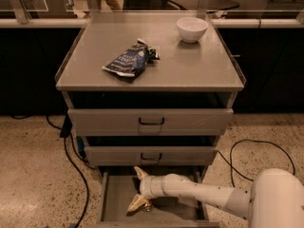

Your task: Pick orange can from bottom drawer and place on counter

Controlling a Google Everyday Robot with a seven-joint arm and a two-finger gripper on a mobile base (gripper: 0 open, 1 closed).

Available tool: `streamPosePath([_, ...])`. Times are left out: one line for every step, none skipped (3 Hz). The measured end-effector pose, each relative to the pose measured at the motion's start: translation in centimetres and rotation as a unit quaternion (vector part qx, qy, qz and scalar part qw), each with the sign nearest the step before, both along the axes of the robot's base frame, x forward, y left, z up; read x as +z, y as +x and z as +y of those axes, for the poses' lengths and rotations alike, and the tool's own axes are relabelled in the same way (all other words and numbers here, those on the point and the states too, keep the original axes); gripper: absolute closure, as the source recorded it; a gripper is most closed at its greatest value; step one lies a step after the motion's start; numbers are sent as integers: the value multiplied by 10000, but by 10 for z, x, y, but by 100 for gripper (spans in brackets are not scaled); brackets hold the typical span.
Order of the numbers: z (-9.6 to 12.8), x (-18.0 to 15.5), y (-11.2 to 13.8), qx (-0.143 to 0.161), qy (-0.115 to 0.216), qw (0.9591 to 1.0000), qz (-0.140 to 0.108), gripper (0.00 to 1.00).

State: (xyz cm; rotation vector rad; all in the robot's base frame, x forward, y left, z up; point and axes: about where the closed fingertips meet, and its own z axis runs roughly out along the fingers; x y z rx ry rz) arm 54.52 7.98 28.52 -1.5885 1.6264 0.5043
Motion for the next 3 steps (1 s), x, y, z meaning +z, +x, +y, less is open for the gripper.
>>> streamPosePath([-1, 6, 2, -659, 746, 9950, -114, 0])
streamPosePath([1, 11, -4, -1068, 1282, 9860, -41, 0])
streamPosePath([1, 11, -4, -1068, 1282, 9860, -40, 0])
